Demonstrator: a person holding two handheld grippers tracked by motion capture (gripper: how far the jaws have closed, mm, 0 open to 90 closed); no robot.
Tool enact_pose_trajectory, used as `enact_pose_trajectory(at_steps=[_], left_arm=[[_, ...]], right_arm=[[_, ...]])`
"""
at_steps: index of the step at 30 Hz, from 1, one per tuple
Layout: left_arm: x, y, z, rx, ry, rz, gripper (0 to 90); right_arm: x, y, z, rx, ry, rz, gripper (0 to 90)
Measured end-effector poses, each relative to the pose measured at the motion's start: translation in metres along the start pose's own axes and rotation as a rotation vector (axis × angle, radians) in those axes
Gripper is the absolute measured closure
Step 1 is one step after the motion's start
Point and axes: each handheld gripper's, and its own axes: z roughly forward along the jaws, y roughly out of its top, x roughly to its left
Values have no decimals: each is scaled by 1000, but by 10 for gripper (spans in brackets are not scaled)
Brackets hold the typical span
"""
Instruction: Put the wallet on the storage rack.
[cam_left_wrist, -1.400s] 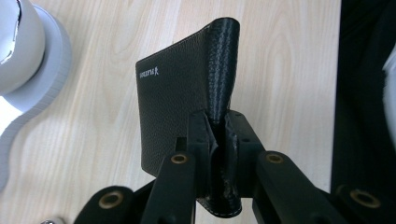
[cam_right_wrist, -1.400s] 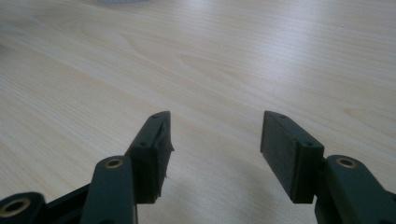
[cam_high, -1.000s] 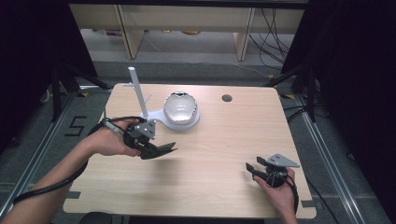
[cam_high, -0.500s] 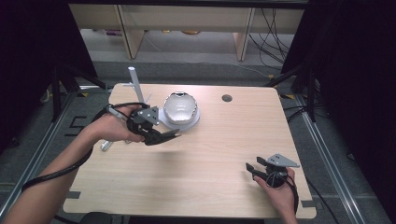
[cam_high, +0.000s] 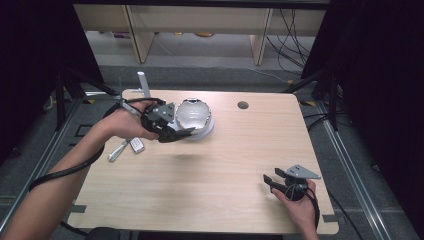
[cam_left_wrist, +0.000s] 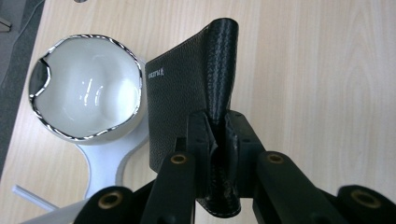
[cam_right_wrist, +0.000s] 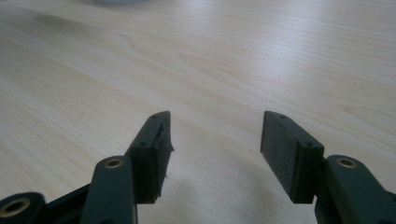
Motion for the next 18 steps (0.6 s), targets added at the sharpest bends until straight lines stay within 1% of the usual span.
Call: enact_pose_trajectory(at_steps=[3, 5, 10, 12, 14, 15, 18], left_arm=[[5, 3, 0, 5, 15, 6, 809], [8, 5, 0, 8, 21, 11, 809], [16, 10, 0, -3, 41, 10, 809], [20, 12, 0, 4, 48, 18, 809], [23, 14, 0, 5, 57, 23, 809], [24, 15, 0, 6, 60, 26, 809], [28, 18, 1, 5, 75, 52, 809]], right_arm=[[0, 0, 1, -7, 1, 0, 444], [0, 0, 0, 0, 0, -1, 444], [0, 0, 0, 0, 1, 0, 444], [0, 0, 1, -7, -1, 2, 444], [0, 0, 0, 0, 0, 2, 445], [-1, 0, 0, -7, -3, -6, 445], [0, 0, 1, -11, -1, 0, 445]])
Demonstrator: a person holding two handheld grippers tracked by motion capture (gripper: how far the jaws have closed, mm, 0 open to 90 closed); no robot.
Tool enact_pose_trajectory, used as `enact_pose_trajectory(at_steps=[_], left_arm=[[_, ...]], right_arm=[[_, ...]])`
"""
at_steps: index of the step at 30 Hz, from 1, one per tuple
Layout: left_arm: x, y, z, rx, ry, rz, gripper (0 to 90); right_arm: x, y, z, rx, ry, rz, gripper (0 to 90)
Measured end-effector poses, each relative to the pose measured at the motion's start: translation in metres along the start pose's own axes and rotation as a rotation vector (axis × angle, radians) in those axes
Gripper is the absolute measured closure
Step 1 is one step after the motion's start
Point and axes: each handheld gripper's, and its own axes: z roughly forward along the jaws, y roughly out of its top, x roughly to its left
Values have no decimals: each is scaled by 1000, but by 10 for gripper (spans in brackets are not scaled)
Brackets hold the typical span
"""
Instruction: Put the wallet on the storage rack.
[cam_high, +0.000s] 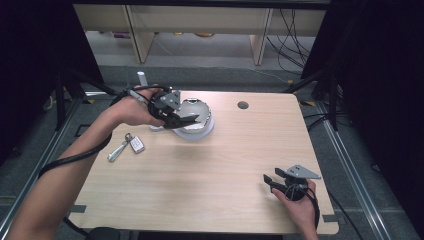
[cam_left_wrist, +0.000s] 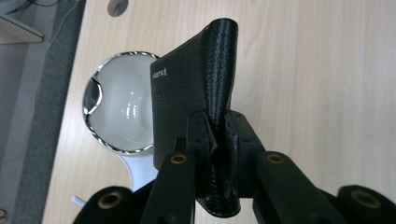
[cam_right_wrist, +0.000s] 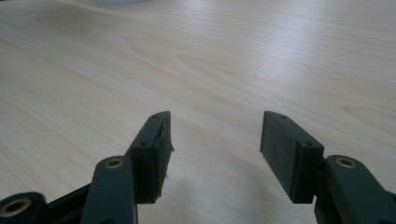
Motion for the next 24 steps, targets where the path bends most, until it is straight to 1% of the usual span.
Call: enact_pose_trajectory(at_steps=[3, 4, 5, 6, 7, 8, 9, 10, 11, 13, 14, 15, 16, 19, 21, 22, 24], left_arm=[[3, 2, 2, 0, 1, 5, 809], [5, 3, 2, 1, 0, 7, 808], [6, 4, 3, 4, 5, 17, 808], [9, 4, 3, 22, 6, 37, 809], [8, 5, 5, 3, 8, 13, 809], [10, 5, 6, 9, 16, 25, 809], [12, 6, 7, 9, 18, 26, 810], [13, 7, 8, 13, 17, 30, 810], [14, 7, 9, 12, 19, 31, 810], [17, 9, 11, 15, 18, 35, 810], [19, 9, 12, 30, 15, 49, 810], [19, 10, 15, 11, 17, 28, 810], [21, 10, 16, 20, 19, 36, 810], [24, 11, 21, 33, 18, 48, 810], [27, 12, 23, 39, 14, 58, 809], [27, 12, 24, 34, 19, 55, 810], [29, 14, 27, 40, 24, 65, 809]], right_arm=[[-1, 0, 0, -11, -1, -11, 445], [0, 0, 0, 2, 8, 4, 445], [0, 0, 0, 2, 8, 4, 445], [-1, 0, 0, -5, 4, -4, 445], [-1, 0, 0, -6, 2, -6, 445], [0, 0, 0, 0, -2, -2, 446], [0, 0, 0, 1, 1, 1, 446], [-1, 0, 0, -10, -10, -14, 446], [0, 0, -1, 11, 2, 3, 446], [1, 0, 0, 4, -3, -1, 446], [1, 0, 0, 3, -3, -1, 446], [0, 0, 0, 7, -11, -6, 446], [-1, 0, 0, -9, -11, -17, 446], [-1, 0, 0, -4, -17, -26, 446], [-1, 0, 1, -8, -17, -17, 447], [0, 0, 1, 0, -15, -8, 447], [0, 0, 1, 0, -15, -10, 447]])
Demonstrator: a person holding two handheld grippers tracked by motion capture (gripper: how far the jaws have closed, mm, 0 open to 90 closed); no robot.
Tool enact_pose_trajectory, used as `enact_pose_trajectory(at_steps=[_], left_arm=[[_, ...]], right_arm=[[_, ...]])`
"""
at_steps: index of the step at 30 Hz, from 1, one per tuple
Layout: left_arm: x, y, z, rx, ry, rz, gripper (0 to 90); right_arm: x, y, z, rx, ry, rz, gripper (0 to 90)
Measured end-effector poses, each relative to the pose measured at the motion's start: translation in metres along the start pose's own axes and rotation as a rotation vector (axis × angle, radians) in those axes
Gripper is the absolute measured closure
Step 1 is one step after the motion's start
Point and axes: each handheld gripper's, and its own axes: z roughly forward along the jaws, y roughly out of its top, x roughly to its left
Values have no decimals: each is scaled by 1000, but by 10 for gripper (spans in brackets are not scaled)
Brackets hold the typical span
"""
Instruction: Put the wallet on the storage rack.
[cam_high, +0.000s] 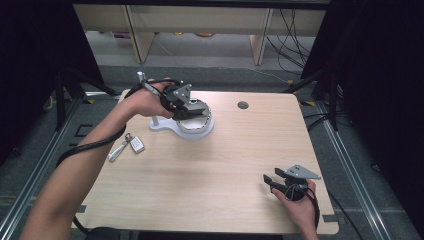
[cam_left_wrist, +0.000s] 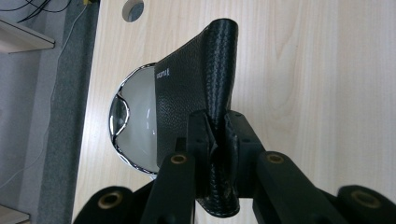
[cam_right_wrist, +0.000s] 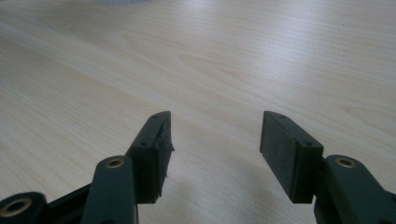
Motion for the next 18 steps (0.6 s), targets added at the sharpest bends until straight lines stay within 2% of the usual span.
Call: enact_pose_trajectory(at_steps=[2, 5, 6, 9, 13, 14, 15, 18], left_arm=[[1, 1, 2, 4, 4, 6, 809], [3, 1, 6, 4, -1, 1, 809], [4, 1, 7, 7, -1, 2, 808], [7, 0, 11, 19, -3, -2, 808], [10, -2, 17, 24, -8, -8, 808], [11, -3, 18, 25, -8, -9, 808], [12, -3, 19, 27, -7, -9, 807], [14, -4, 23, 30, -8, -11, 807]], right_arm=[[0, 0, -1, -1, 18, 10, 447], [0, 0, -2, 5, 17, 10, 447], [-2, 0, -1, -8, 1, -16, 447], [-2, 0, -1, 1, -10, -19, 447], [-2, 0, -1, -8, 3, -18, 447], [0, 0, -1, 5, 7, 4, 447], [-1, 0, -1, -6, 1, -14, 447], [0, 0, 0, -2, 4, 1, 447]])
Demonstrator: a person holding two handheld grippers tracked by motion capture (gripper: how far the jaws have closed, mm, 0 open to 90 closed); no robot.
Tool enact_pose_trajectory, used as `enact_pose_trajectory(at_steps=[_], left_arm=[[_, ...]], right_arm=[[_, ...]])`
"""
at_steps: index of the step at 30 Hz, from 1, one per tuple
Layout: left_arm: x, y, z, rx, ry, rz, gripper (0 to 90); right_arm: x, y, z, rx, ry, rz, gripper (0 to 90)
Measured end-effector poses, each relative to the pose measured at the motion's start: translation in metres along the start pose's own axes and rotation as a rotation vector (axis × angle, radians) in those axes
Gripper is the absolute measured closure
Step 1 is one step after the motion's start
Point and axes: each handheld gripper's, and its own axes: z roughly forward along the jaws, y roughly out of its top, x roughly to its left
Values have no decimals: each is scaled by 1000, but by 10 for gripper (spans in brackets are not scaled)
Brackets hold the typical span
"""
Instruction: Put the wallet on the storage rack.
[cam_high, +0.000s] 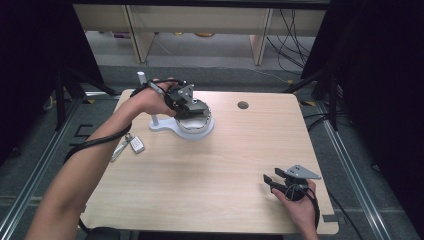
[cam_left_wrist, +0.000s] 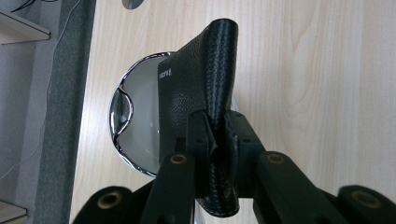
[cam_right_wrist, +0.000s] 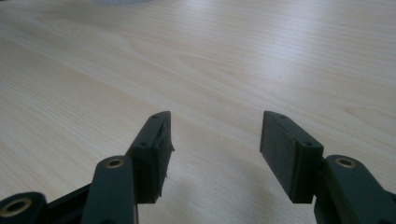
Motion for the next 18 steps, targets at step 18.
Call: enact_pose_trajectory(at_steps=[18], left_arm=[[9, -1, 22, 26, -26, -10, 796]], right_arm=[[1, 0, -1, 5, 13, 5, 446]])
